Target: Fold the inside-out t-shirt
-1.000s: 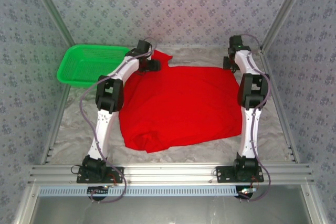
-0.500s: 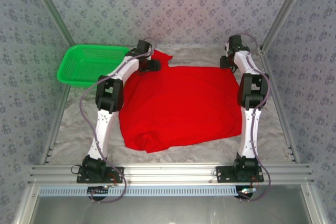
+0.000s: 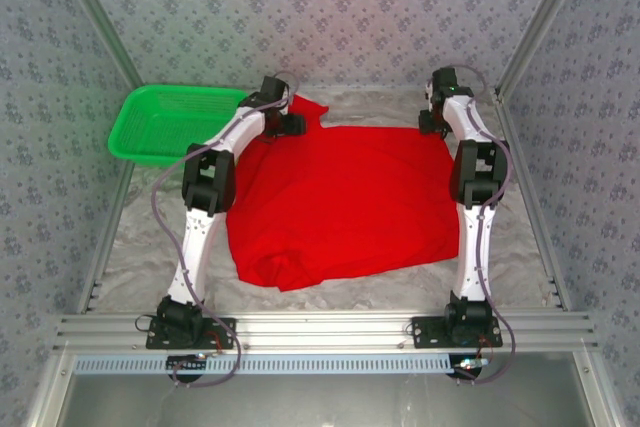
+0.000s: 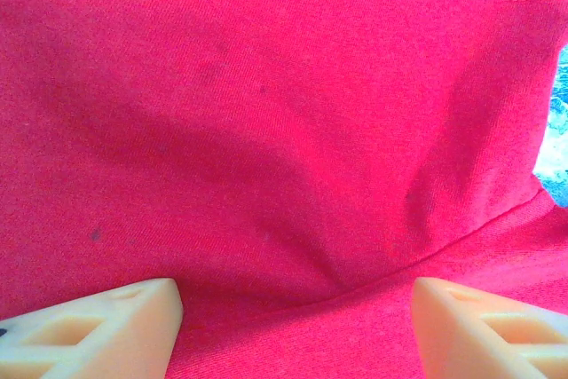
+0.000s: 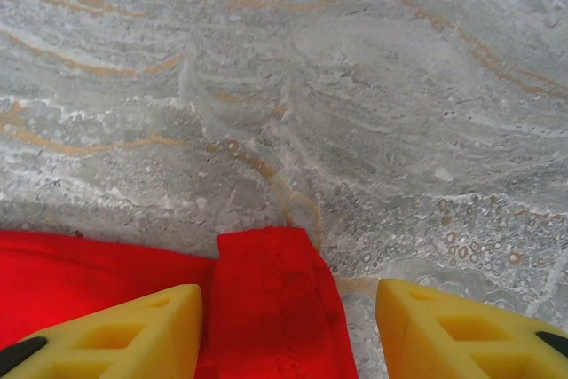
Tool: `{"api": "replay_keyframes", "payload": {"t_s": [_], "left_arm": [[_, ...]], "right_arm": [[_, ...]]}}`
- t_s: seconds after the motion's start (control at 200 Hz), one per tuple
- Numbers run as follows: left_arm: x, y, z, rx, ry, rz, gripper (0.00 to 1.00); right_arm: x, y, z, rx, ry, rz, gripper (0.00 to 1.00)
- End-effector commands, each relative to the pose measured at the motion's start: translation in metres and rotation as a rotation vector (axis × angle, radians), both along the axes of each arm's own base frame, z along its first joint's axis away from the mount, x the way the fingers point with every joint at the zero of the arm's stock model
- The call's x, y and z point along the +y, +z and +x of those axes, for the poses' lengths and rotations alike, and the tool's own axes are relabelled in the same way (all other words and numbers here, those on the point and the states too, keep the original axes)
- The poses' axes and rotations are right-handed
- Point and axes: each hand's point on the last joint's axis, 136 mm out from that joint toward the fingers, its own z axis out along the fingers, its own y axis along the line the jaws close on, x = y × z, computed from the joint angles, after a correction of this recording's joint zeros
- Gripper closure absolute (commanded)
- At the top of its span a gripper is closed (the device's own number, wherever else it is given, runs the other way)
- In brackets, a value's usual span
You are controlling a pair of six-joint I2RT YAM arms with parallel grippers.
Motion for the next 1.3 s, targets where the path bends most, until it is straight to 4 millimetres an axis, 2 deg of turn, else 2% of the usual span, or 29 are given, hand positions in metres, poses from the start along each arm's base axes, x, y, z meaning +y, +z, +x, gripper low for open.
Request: {"api": "replay_keyframes", "payload": {"t_s": [0.0,0.085,0.17,0.29,0.435,0.46,0.57,0.794,0.919,1.079,1.294], "left_arm": [[0.013,-0.04,-0.014,0.112,0.018,0.033,0.3],[0.013,-0.04,-0.014,0.112,0.018,0.032,0.3],[0.014,-0.041,-0.015,0.117,0.022,0.033,0.3],[0.016,-0.043,-0.016,0.126,0.032,0.033,0.3],[0.019,-0.045,-0.013,0.13,0.046,0.028,0.3],[0.021,-0.048,-0.018,0.155,0.048,0.036,0.3],[0.024,-0.051,-0.019,0.172,0.057,0.029,0.3],[0.024,-0.052,-0.019,0.178,0.058,0.021,0.3],[0.025,-0.052,-0.018,0.18,0.062,0.02,0.3],[0.026,-0.054,-0.02,0.19,0.062,0.02,0.3],[0.027,-0.054,-0.019,0.192,0.065,0.015,0.3]], "right_arm": [[-0.001,-0.021,-0.01,0.076,0.02,0.0,0.44],[-0.005,-0.022,-0.01,0.083,0.005,0.006,0.49],[-0.016,-0.021,-0.01,0.098,-0.01,-0.053,0.6],[-0.031,-0.022,-0.011,0.118,-0.062,-0.101,0.66],[-0.061,-0.013,-0.012,0.101,-0.155,-0.177,0.71],[-0.065,-0.012,-0.012,0.098,-0.166,-0.183,0.72],[-0.083,-0.012,-0.014,0.096,-0.202,-0.2,0.74],[-0.092,-0.008,-0.006,0.065,-0.214,-0.19,0.88],[-0.096,0.0,0.0,0.023,-0.257,-0.148,0.87],[-0.096,0.008,0.005,-0.037,-0.353,0.041,0.83],[-0.119,0.016,0.01,-0.115,-0.505,0.14,0.78]]}}
